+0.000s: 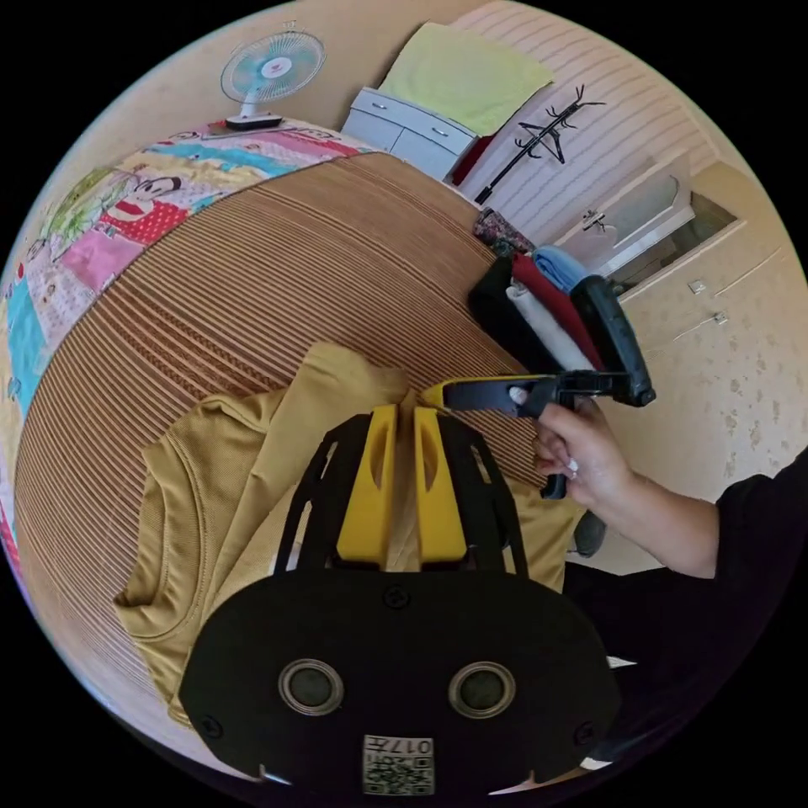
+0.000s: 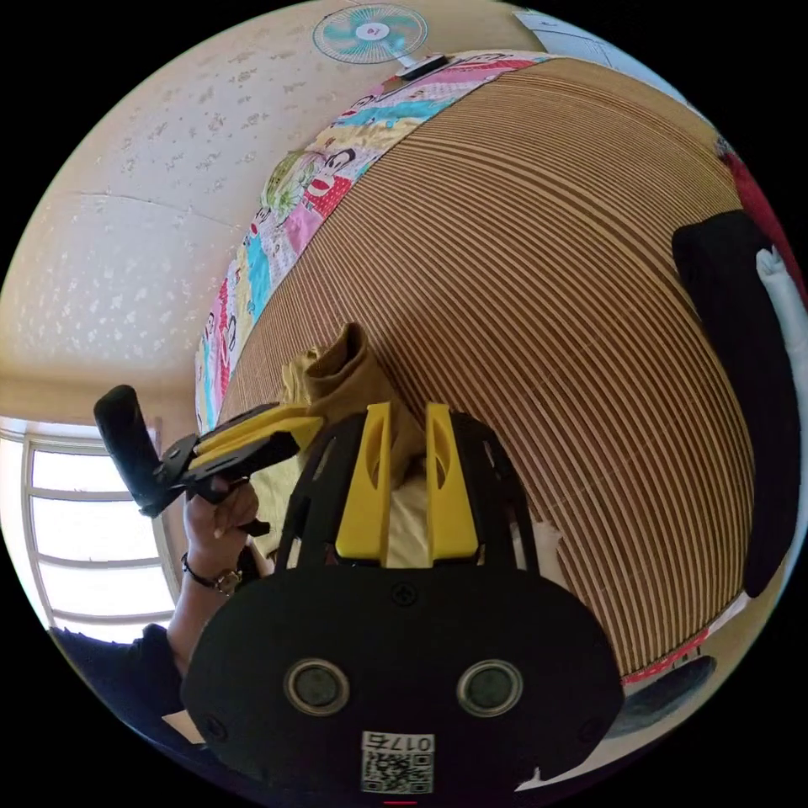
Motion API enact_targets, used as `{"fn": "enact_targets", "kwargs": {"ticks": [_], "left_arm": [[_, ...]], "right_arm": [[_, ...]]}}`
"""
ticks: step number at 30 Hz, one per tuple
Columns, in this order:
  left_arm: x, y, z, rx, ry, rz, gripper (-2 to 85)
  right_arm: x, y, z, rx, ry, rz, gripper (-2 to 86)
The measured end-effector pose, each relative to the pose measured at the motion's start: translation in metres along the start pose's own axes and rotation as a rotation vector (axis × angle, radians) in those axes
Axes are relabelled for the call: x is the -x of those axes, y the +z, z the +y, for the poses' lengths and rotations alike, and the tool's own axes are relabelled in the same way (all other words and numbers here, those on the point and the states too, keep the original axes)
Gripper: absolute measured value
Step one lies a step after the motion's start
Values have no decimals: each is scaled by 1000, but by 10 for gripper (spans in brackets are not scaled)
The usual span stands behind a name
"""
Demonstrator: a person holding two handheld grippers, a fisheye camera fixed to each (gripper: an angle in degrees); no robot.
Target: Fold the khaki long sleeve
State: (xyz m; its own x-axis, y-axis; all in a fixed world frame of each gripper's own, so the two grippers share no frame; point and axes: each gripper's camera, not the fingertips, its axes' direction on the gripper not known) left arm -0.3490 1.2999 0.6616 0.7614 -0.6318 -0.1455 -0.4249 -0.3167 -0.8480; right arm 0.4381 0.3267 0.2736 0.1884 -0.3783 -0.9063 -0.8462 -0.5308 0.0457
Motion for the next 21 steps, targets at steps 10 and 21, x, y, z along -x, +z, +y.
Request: {"fn": "enact_targets", "kwargs": {"ticks": [10, 21], "left_arm": [[90, -34, -1, -411, -334, 369, -8], [71, -84, 131, -338, -574, -57, 67]], "right_arm": [[23, 21, 21, -19, -135, 226, 43], [55, -8, 16, -70, -181, 6, 79]]}}
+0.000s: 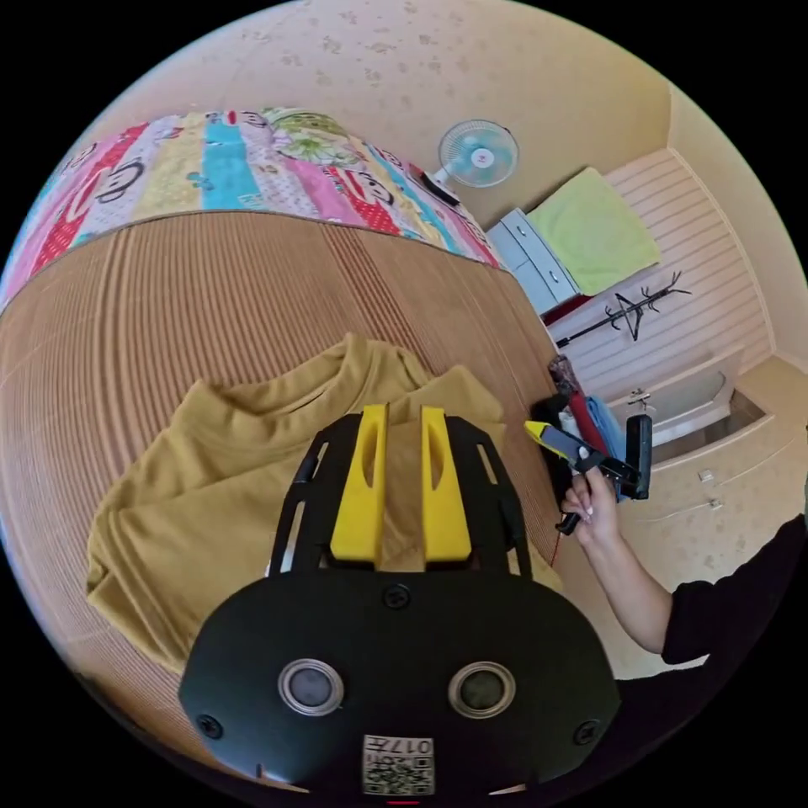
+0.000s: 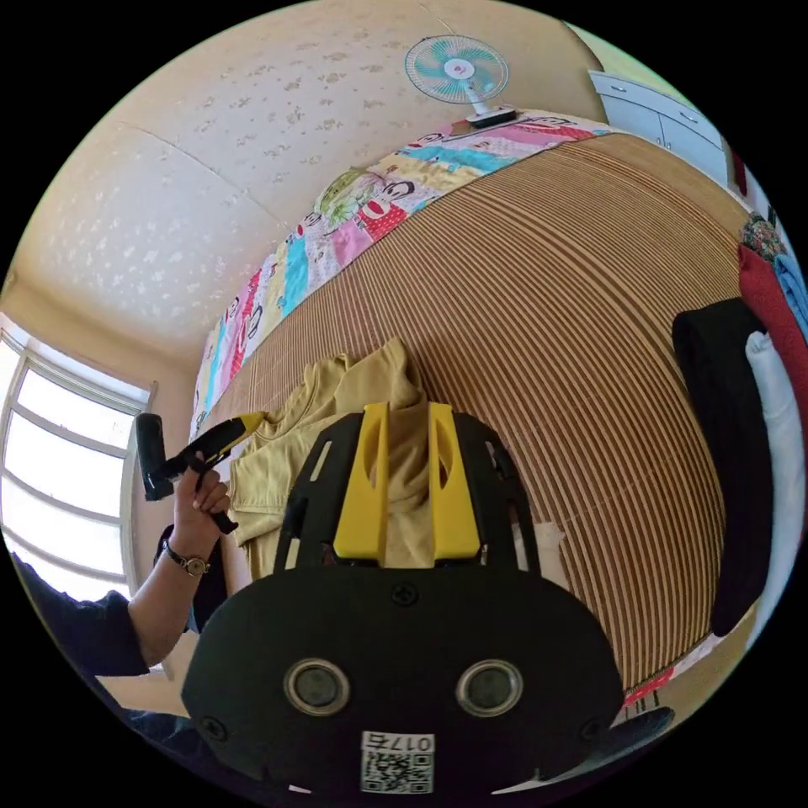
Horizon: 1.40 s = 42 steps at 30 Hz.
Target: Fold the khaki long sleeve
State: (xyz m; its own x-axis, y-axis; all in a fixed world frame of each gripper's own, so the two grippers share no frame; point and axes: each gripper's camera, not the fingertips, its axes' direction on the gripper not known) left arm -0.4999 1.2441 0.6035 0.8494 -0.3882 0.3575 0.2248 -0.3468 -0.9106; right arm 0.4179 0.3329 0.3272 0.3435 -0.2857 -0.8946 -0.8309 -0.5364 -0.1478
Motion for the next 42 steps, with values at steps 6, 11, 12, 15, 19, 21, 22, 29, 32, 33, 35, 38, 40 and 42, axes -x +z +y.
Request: {"fn": "enact_targets", "kwargs": {"ticks": [6, 11, 12, 15, 19, 21, 22, 29, 32, 33, 35, 38, 40, 42], "left_arm": [[31, -70, 94, -115, -212, -384, 76], [36, -87, 134, -40, -364, -472, 48], [33, -92, 140, -47, -382, -497, 57], [11, -114, 177, -91, -408, -439, 70], [-39, -113, 243, -108, -401, -262, 77], [-67, -95, 260, -57, -341, -245, 65], [-83, -82, 267, -41, -291, -239, 47], [-92, -17, 200, 43, -36, -536, -9], [-63, -18, 134, 15, -62, -599, -9], [-54, -22, 121, 16, -96, -582, -9], [-13, -50, 83, 24, -328, -438, -8], [-3, -114, 97, -228, -376, -271, -3], [-10, -140, 121, -285, -317, -258, 9], [-12, -155, 155, -250, -354, -316, 61]], "right_arm": [[39, 59, -32, 71, -110, 149, 65], [51, 60, -46, 143, -147, 140, 63], [59, 47, -38, 123, -162, 166, 60], [78, 15, -1, 112, -250, 234, 44], [88, -7, 81, 176, -353, 260, 30], [87, 0, 117, 232, -407, 325, 25], [85, 6, 128, 257, -425, 357, 23], [80, 67, 113, 210, -415, 435, 10], [75, 97, 42, 167, -348, 215, 9], [73, 109, 9, 216, -297, 143, 9], [71, 118, -36, 314, -191, 62, 11], [76, 83, -60, 238, -252, -94, 19], [71, 66, -54, 252, -306, -73, 28], [48, 54, -31, 310, -347, 40, 52]]}}
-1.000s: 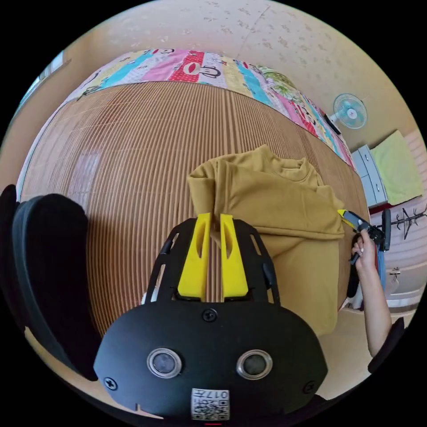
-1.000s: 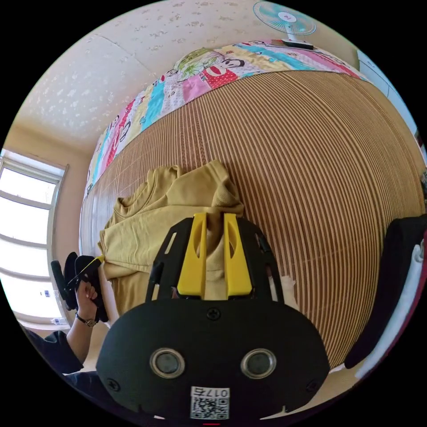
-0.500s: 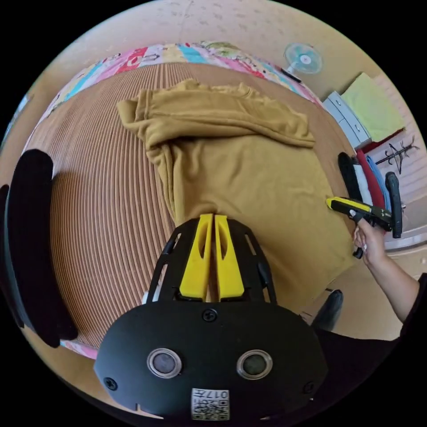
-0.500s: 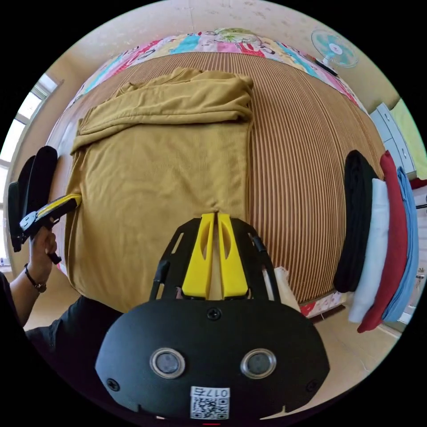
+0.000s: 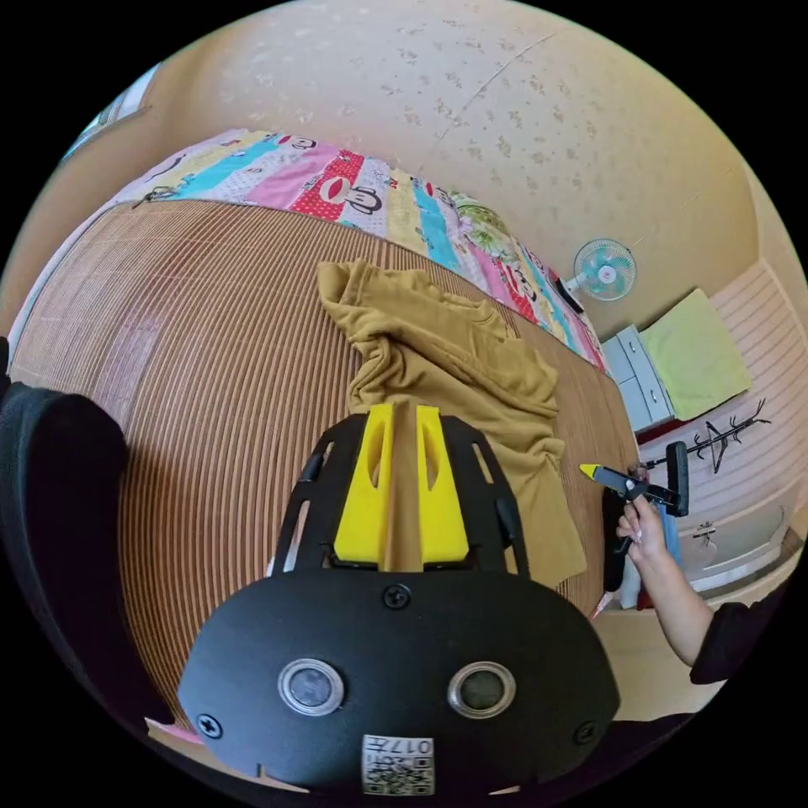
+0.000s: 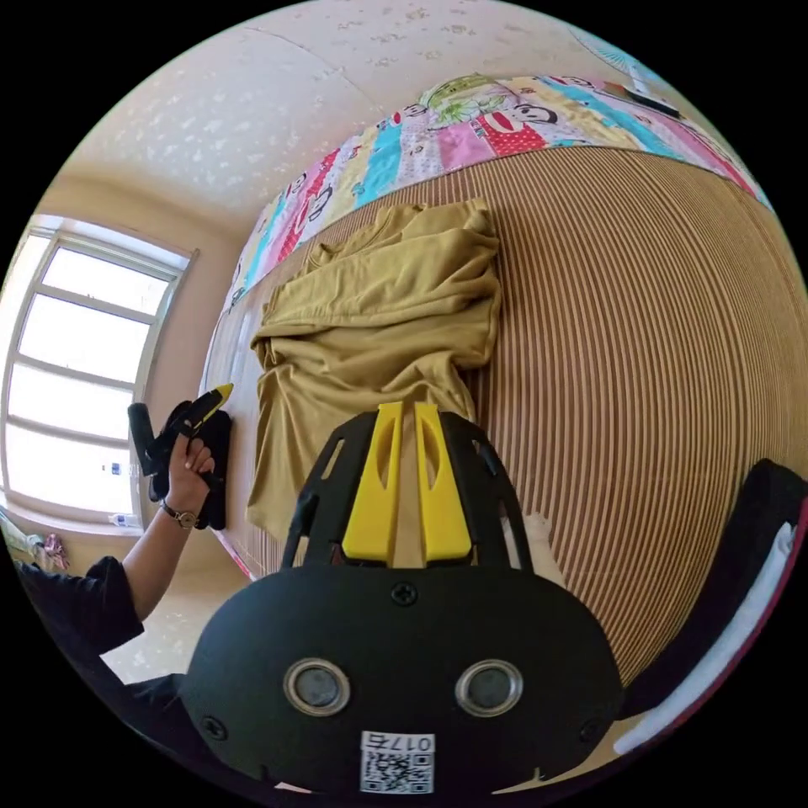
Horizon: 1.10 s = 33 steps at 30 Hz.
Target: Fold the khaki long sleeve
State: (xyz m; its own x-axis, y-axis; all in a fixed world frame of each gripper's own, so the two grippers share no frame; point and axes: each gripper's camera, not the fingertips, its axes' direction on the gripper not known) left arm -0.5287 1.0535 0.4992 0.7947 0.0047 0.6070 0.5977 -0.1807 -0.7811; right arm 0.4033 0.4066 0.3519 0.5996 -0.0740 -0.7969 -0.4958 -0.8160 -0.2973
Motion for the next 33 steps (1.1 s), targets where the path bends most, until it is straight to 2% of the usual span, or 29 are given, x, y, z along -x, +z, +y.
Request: {"fn": "enact_targets", "kwargs": {"ticks": [4, 7, 10, 13, 16, 18, 21, 24, 26, 29, 33], "left_arm": [[32, -28, 77, 92, -36, -54, 122], [51, -32, 113, 192, -84, -64, 138], [66, -33, 132, 225, -122, 44, 125], [88, -33, 143, 300, -166, 163, 51], [109, -48, 170, 408, -192, 282, 37], [118, -69, 198, 439, -205, 291, 36], [135, -98, 246, 504, -349, 462, 34], [140, -128, 272, 444, -445, 607, 32], [149, -148, 262, 250, -527, 733, 31], [162, -145, 216, 1, -567, 889, 31], [175, -104, 132, -162, -578, 1058, 31]], "right_arm": [[-32, 8, 59, 83, 7, 35, 86], [-64, 21, 104, 134, 55, -39, 91], [-84, 25, 121, 134, 111, -140, 79], [-115, 33, 143, 183, 181, -325, 59], [-125, 23, 170, 197, 170, -322, 46], [-137, 11, 210, 217, 209, -320, 35], [-151, -2, 265, 288, 336, -396, 29], [-153, -28, 294, 226, 408, -529, 27], [-153, -45, 285, 122, 424, -614, 26], [-152, -60, 230, -56, 380, -693, 25], [-143, -54, 103, -240, 276, -702, 25]]}}
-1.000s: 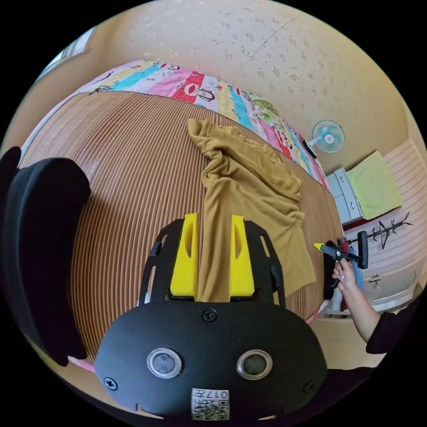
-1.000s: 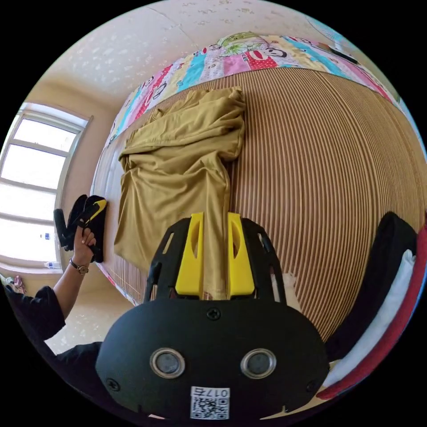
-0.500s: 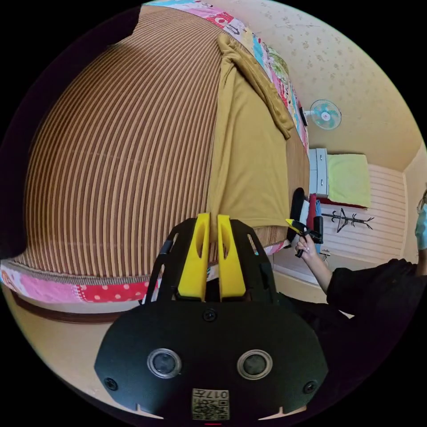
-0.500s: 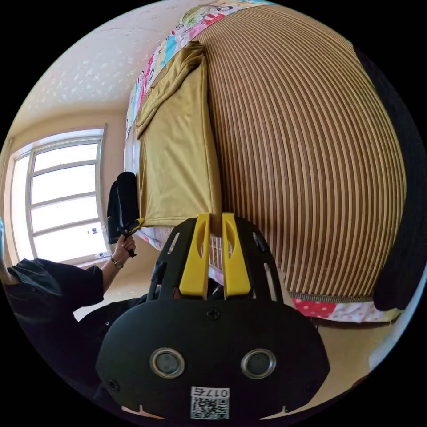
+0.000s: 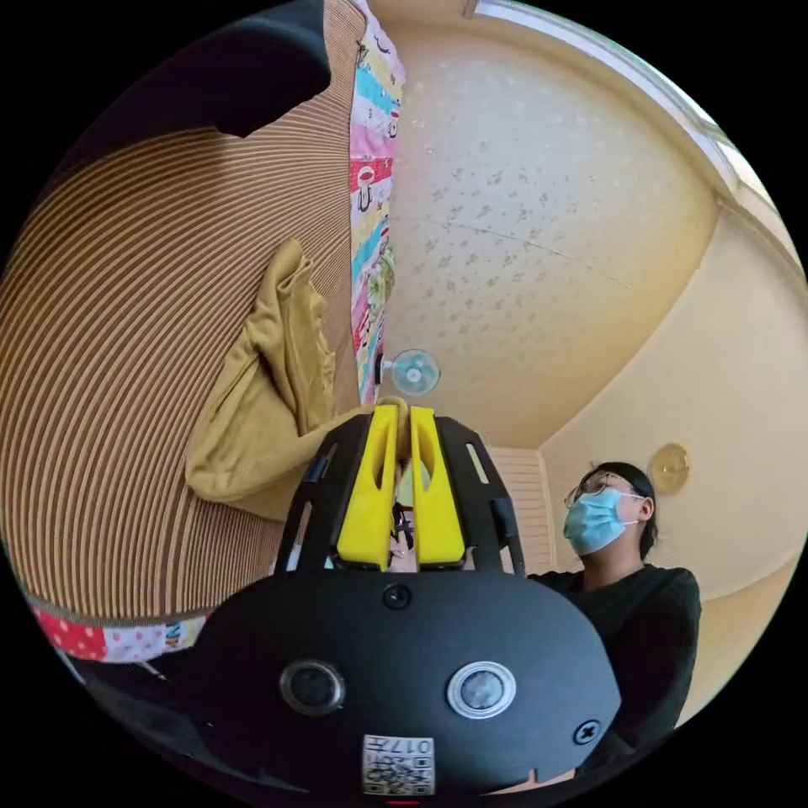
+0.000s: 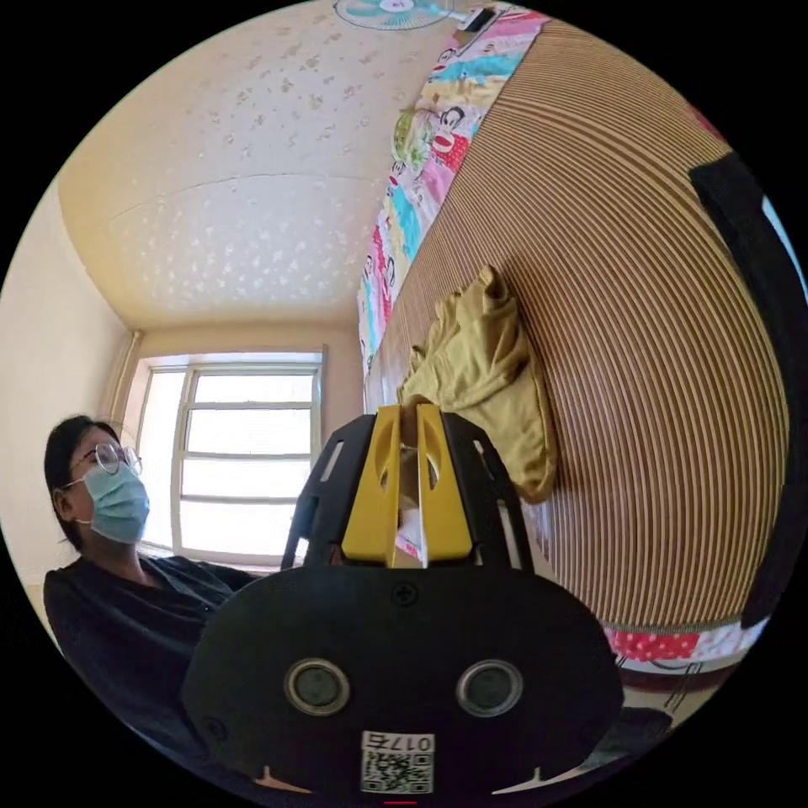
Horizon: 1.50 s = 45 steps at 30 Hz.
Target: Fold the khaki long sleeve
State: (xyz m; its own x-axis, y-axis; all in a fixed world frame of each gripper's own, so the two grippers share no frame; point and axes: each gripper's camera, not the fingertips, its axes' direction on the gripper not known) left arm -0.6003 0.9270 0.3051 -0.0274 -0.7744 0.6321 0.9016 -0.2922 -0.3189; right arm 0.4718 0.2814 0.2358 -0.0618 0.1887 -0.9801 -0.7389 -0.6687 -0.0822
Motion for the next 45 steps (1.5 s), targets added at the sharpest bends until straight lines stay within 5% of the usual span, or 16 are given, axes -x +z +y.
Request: {"fn": "enact_targets", "kwargs": {"ticks": [3, 7, 9, 14, 17, 22, 25, 32, 36, 39, 45], "left_arm": [[17, 47, -77, 3, 39, 48, 37], [26, 58, -127, -122, 59, -183, 85], [18, 52, -118, -169, 104, -205, 104], [19, 49, -44, -46, 152, -646, 143], [43, 61, -16, 65, 137, -764, 158], [54, 87, -16, 99, 50, -718, 80], [0, 131, -18, 87, 251, -656, 62], [-88, 385, 83, 532, 808, -732, 58], [-60, 461, 139, 769, 792, -636, 68], [-63, 436, 155, 671, 808, -512, 66], [-17, 323, 86, 242, 464, -686, 145]], "right_arm": [[11, 50, -77, -58, -56, 112, 25], [18, 91, -117, -81, -74, 287, 25], [29, 100, -102, -82, -78, 349, 24], [25, 117, -25, 71, -172, 498, 21], [1, 125, 13, 162, -139, 534, 20], [-16, 116, 47, 156, -90, 522, 21], [-16, 102, 53, 110, -70, 510, 21], [-40, 51, 75, 2, 52, 517, 14], [-58, 24, 79, -15, 94, 535, 26], [-65, -2, 70, -56, 67, 510, 41], [-78, -20, -3, -102, -74, 361, 106]]}}
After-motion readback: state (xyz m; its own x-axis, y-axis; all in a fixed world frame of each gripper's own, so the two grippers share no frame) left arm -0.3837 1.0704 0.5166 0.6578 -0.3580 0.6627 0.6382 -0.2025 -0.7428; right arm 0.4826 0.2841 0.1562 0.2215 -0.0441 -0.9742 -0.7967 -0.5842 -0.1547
